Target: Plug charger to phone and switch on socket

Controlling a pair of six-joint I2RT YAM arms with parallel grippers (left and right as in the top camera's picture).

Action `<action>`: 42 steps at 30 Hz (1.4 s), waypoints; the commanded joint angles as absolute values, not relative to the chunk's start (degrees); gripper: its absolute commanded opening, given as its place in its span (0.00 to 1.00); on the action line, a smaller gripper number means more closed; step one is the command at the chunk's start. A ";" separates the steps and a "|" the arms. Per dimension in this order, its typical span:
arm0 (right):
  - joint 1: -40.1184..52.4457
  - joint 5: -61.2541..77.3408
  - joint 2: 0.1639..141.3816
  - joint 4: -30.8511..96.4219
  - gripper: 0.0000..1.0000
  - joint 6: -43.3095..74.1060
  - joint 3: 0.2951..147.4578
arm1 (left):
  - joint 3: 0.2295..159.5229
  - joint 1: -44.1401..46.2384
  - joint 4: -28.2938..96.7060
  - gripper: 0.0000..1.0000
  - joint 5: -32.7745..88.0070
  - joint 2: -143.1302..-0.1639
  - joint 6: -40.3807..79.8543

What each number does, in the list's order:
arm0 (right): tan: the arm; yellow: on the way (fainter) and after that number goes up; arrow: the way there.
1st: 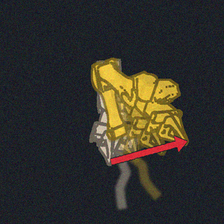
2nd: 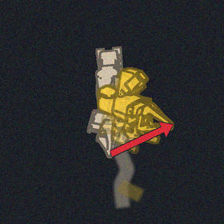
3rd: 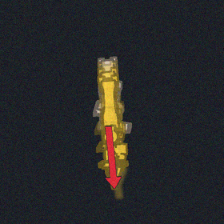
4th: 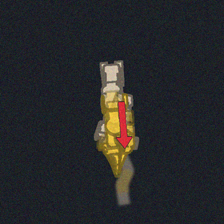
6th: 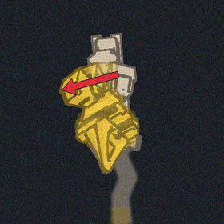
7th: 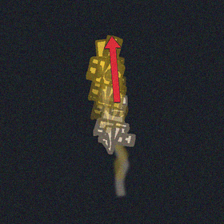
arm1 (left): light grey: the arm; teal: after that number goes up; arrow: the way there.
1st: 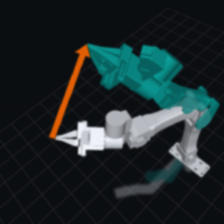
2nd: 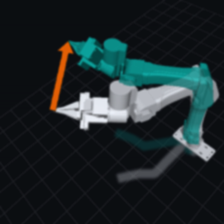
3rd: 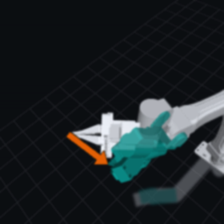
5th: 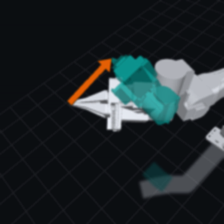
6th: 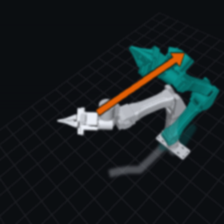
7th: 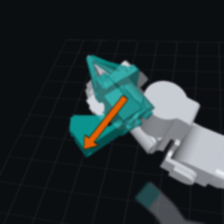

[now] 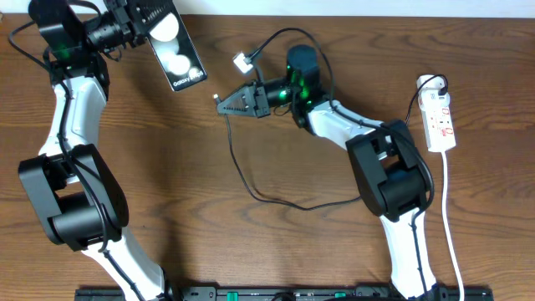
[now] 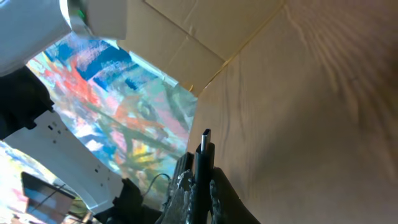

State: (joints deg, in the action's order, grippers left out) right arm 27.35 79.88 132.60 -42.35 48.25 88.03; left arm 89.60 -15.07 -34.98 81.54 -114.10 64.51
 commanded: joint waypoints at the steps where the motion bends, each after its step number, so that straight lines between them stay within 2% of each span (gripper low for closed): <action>1: 27.03 82.00 132.38 -42.87 0.06 43.99 88.38 | 90.24 -15.20 -35.73 0.08 84.93 -112.77 64.77; 8: 27.20 85.67 132.38 -42.52 0.10 39.77 88.38 | 90.24 -15.20 -35.70 0.08 85.10 -112.77 64.58; 10: 27.07 85.60 132.38 -42.37 0.08 39.79 88.38 | 90.24 -15.20 -35.70 0.07 85.12 -112.77 64.58; 11: 27.00 85.43 132.38 -42.35 0.01 39.81 88.38 | 90.24 -15.20 -35.70 0.07 85.19 -112.77 64.58; 29: 26.46 82.72 132.38 -39.35 0.01 41.58 88.38 | 90.24 -15.20 -35.70 0.07 85.95 -112.77 64.58; 42: 27.38 80.55 132.38 -42.44 0.01 53.39 88.38 | 90.24 -15.20 -39.40 0.07 83.11 -112.77 64.14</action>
